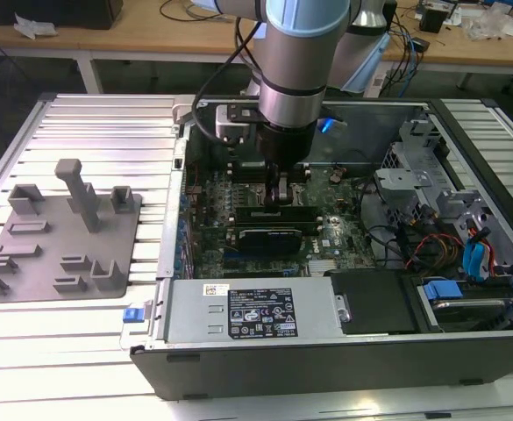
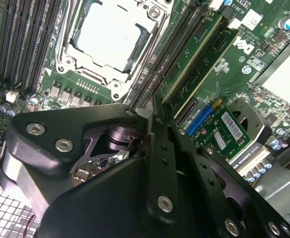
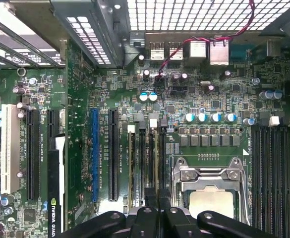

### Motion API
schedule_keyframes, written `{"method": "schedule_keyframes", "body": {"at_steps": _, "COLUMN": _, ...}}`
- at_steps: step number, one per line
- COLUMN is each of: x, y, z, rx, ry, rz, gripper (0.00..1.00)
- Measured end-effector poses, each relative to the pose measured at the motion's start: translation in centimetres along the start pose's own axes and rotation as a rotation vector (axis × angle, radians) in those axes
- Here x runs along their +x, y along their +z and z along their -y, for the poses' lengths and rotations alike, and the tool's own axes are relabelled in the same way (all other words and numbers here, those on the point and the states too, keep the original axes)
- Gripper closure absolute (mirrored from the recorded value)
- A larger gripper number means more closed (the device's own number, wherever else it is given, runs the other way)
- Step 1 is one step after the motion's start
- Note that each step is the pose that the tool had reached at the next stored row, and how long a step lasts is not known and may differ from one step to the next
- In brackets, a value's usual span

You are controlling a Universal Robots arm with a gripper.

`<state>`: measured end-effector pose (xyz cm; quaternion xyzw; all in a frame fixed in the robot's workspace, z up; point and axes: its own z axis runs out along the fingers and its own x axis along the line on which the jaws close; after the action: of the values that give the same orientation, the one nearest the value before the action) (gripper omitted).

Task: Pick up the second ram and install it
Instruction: 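Insert the second ram into the second slot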

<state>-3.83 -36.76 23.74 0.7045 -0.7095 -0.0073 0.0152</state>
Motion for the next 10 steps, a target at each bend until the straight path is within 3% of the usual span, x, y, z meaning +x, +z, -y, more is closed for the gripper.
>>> {"method": "schedule_keyframes", "body": {"at_steps": 10, "x": 0.07, "y": 0.26, "z": 0.01, "rx": -0.0001, "ry": 0.0, "rz": -0.0001, "gripper": 0.91}}
